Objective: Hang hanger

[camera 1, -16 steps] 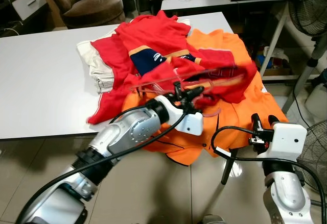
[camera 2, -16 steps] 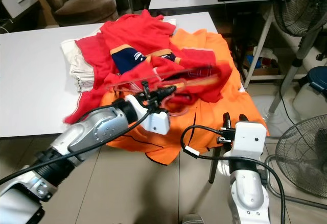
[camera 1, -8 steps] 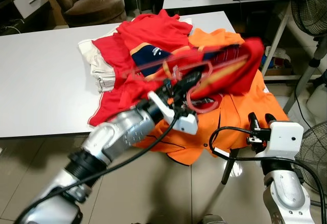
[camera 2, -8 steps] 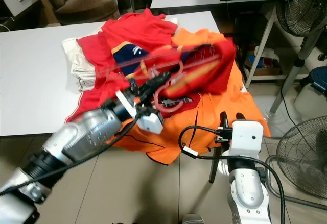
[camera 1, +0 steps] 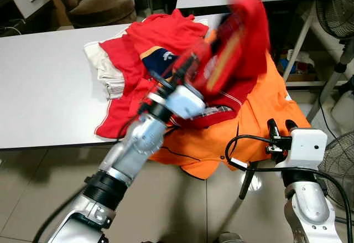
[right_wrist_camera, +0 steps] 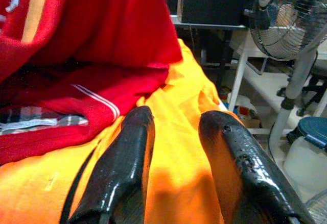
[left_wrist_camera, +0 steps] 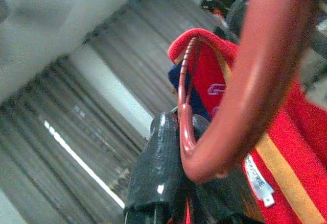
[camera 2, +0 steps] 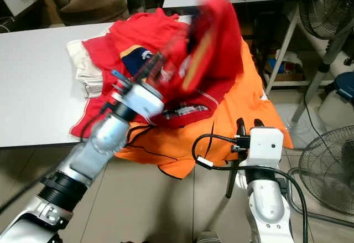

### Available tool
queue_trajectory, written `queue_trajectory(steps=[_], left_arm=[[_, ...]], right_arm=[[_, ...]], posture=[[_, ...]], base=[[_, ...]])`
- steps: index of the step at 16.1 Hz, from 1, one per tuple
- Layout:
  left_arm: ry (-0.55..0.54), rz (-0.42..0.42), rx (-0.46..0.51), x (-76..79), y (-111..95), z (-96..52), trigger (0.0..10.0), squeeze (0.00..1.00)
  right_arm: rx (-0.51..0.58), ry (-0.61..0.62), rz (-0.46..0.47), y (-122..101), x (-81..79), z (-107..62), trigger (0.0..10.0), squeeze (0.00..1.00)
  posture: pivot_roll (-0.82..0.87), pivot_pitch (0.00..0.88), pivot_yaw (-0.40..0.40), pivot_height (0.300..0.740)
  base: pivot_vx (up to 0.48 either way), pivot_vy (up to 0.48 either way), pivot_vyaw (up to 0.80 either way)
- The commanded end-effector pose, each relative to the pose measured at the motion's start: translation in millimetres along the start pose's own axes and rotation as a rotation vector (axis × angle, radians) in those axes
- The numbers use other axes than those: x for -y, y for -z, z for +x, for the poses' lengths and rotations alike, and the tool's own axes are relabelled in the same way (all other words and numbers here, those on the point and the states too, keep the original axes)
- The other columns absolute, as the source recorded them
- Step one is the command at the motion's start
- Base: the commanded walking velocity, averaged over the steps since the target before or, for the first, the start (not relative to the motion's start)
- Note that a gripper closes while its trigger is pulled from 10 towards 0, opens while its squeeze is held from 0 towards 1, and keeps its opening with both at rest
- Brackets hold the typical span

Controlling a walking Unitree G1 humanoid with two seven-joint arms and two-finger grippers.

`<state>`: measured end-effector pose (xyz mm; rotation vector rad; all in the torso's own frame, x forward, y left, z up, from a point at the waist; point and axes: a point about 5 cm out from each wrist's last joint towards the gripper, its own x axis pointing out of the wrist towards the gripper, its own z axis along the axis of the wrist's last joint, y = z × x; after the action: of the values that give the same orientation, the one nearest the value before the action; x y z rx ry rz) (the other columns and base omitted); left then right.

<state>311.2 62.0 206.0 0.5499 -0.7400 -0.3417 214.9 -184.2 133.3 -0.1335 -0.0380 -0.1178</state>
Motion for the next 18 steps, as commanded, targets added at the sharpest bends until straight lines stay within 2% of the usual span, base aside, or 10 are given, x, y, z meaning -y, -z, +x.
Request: queue_trajectory(steps=[1, 4, 7, 8, 10, 12, 14, 15, 16, 18], left_arm=[[-0.077, -0.060, 0.040, -17.8, -11, 10.8, 10.0, 0.00], [-0.163, -0.114, 0.102, -41.0, -28, 24.2, 10.0, 0.00], [-0.232, -0.280, 0.117, -68.4, -41, 41.8, 10.0, 0.00], [-0.232, -0.307, 0.113, -69.3, -42, 42.9, 10.0, 0.00], [-0.184, -0.375, 0.101, -65.4, -42, 43.0, 10.0, 0.00], [-0.090, -0.413, 0.068, -50.9, -37, 35.5, 10.0, 0.00], [0.040, -0.485, 0.004, -29.1, -29, 24.5, 10.0, 0.00], [0.083, -0.526, -0.030, -20.2, -24, 18.4, 10.0, 0.00], [0.087, -0.537, -0.037, -18.6, -23, 16.9, 10.0, 0.00], [0.111, -0.571, -0.070, -13.8, -18, 12.2, 10.0, 0.00]], right_arm=[[-0.010, -0.007, 0.002, 2, -0.2, -0.6, 10.0, 0.00], [-0.012, -0.008, 0.001, 3, 0.0, 0.3, 10.0, 0.00], [-0.006, -0.008, -0.001, 2, 0.5, 2.8, 10.0, 0.00], [-0.003, -0.007, -0.002, 2, 1.0, 3.3, 10.0, 0.00], [0.021, 0.011, -0.026, -4, 4.8, 8.1, 10.0, 0.00], [0.119, 0.013, -0.055, -27, 11.4, 24.3, 10.0, 0.00], [0.222, -0.013, -0.050, -53, 13.5, 41.6, 10.0, 0.00], [0.254, -0.041, -0.058, -60, 11.5, 50.7, 10.0, 1.00], [0.261, -0.049, -0.059, -61, 11.0, 53.1, 10.0, 1.00], [0.267, -0.072, -0.060, -64, 7.2, 69.5, 10.0, 1.00]], posture=[[-0.33, 0.070, 0.135, 0.740], [-0.33, 0.067, 0.134, 0.740], [-0.32, 0.064, 0.134, 0.740], [-0.32, 0.063, 0.134, 0.740], [-0.32, 0.062, 0.137, 0.740], [-0.32, 0.057, 0.143, 0.740], [-0.32, 0.053, 0.145, 0.740], [-0.32, 0.047, 0.146, 0.740], [-0.32, 0.047, 0.146, 0.740], [-0.32, 0.043, 0.144, 0.740]], base=[[0.000, 0.000, 0.00], [0.000, 0.000, 0.00], [0.000, 0.000, 0.00], [0.000, 0.000, 0.00], [0.000, 0.000, 0.00], [0.000, 0.000, 0.00], [0.000, 0.000, 0.00], [0.000, 0.000, 0.00], [0.000, 0.000, 0.00], [0.000, 0.000, 0.00]])
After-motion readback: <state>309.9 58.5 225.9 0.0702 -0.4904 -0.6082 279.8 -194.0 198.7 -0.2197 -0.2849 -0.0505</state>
